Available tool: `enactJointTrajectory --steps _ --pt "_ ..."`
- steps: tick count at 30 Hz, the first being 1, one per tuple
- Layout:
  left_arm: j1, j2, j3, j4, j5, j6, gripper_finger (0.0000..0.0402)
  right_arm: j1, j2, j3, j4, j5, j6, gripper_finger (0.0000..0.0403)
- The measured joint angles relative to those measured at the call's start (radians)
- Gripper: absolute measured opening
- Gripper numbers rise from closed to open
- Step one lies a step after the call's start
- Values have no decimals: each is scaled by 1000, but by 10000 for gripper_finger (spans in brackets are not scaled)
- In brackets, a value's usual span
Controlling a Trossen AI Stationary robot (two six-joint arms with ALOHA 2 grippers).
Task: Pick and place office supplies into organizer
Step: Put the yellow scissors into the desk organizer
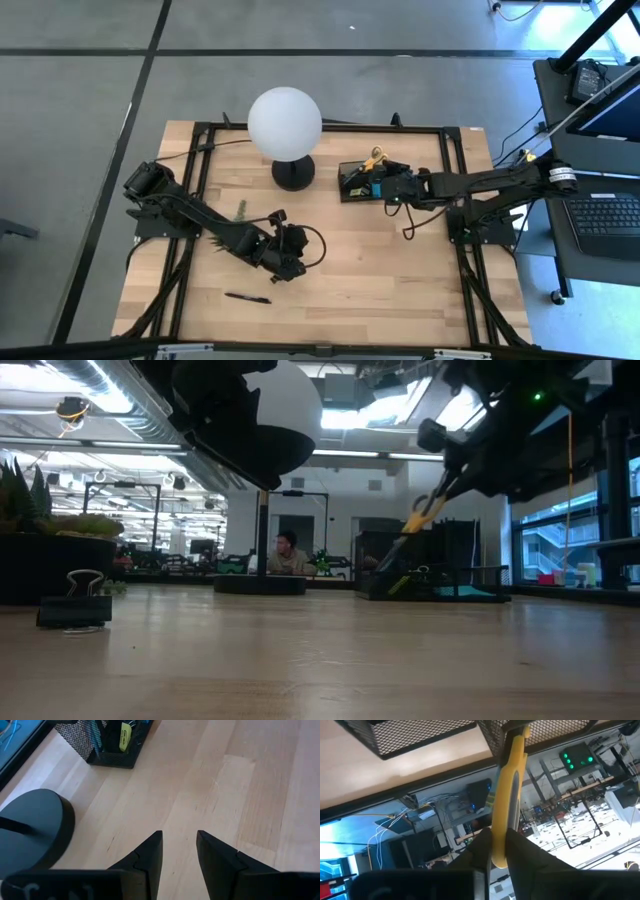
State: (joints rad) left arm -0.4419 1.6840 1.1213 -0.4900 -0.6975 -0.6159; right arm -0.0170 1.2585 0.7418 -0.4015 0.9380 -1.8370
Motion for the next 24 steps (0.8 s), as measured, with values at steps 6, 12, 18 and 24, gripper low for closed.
enactJointTrajectory --steps 6,12,18,24 --pt "0 0 0 0 0 -1 114 0 9 0 17 -1 2 49" --pt "0 0 0 0 -1 -1 114 0 9 0 16 -15 51 49" --pt "0 0 0 0 -1 -2 114 0 9 0 15 -27 78 52" --pt "0 0 0 0 -1 0 114 0 9 0 17 -26 82 90"
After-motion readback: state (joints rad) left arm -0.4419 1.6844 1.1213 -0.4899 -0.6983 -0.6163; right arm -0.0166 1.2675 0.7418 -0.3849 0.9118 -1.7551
